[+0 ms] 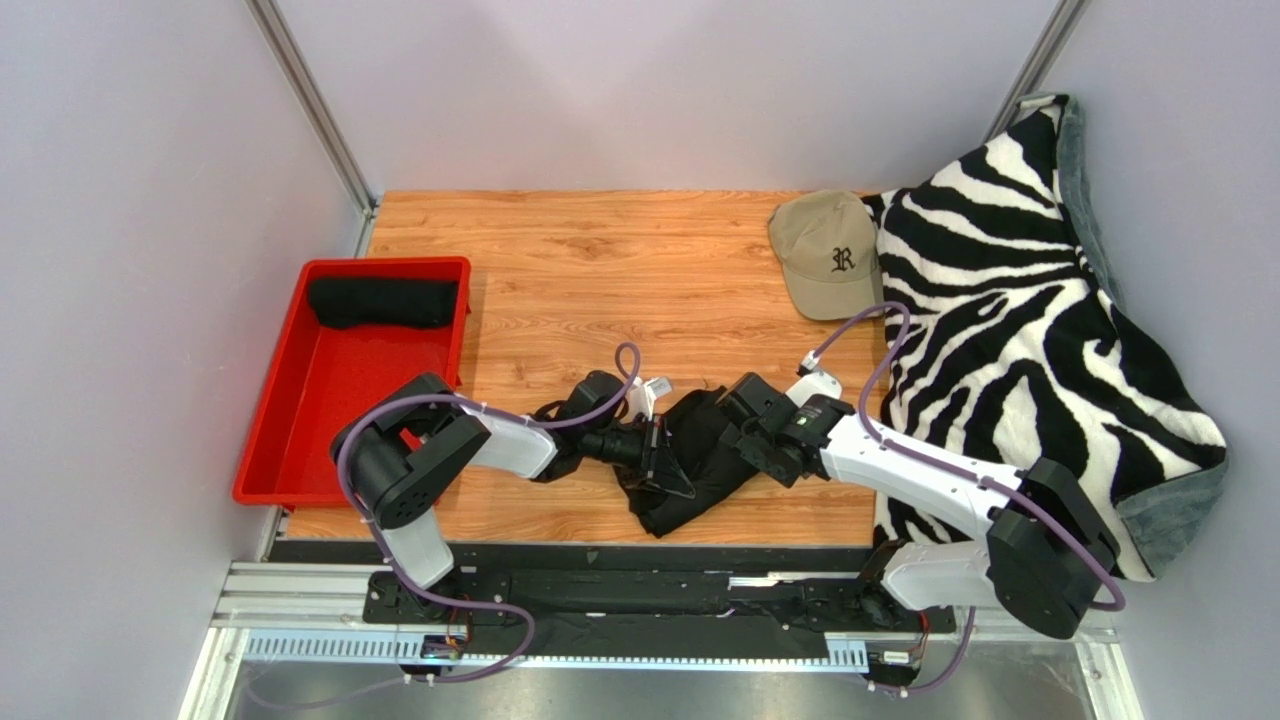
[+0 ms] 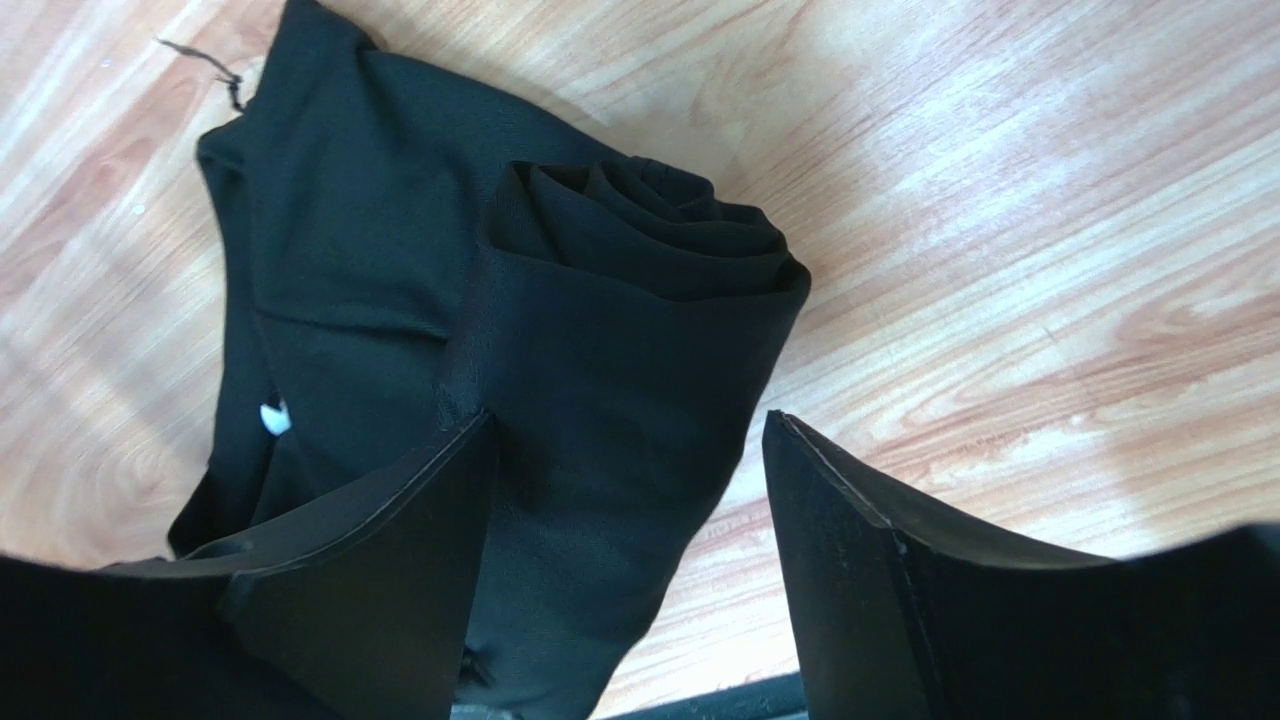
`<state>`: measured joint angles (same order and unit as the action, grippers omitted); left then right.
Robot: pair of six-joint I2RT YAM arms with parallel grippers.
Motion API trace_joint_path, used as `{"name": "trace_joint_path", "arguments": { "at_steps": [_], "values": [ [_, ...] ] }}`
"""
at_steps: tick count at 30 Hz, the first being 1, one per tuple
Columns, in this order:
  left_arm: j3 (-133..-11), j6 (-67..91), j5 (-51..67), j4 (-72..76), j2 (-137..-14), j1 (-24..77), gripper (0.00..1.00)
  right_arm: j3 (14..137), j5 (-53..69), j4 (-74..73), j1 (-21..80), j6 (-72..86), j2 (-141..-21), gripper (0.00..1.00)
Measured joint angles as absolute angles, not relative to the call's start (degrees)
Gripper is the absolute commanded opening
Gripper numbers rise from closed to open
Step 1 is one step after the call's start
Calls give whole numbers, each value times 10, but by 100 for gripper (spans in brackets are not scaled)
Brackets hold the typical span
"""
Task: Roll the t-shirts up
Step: Roll the T-shirt to the center of the board.
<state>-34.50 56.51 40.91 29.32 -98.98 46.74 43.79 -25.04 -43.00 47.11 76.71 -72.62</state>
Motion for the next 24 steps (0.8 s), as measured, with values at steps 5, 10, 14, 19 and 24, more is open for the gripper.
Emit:
{"name": "trace_joint_path", "arguments": {
  "at_steps": [5,10,14,19,24],
  "values": [
    [-345,565,418,294,-992,465,0,436,-252,-416,471,767,-760,46],
    [-350,553,420,284,-992,464,8,474,-253,-448,468,765,-810,21],
    [-356,533,416,265,-983,464,32,520,-254,-491,467,762,-851,11],
    [-363,488,380,202,-929,464,43,562,-246,-534,456,752,-896,7],
    [-376,423,302,114,-835,481,47,615,-240,-582,444,725,-948,7]
  ]
}}
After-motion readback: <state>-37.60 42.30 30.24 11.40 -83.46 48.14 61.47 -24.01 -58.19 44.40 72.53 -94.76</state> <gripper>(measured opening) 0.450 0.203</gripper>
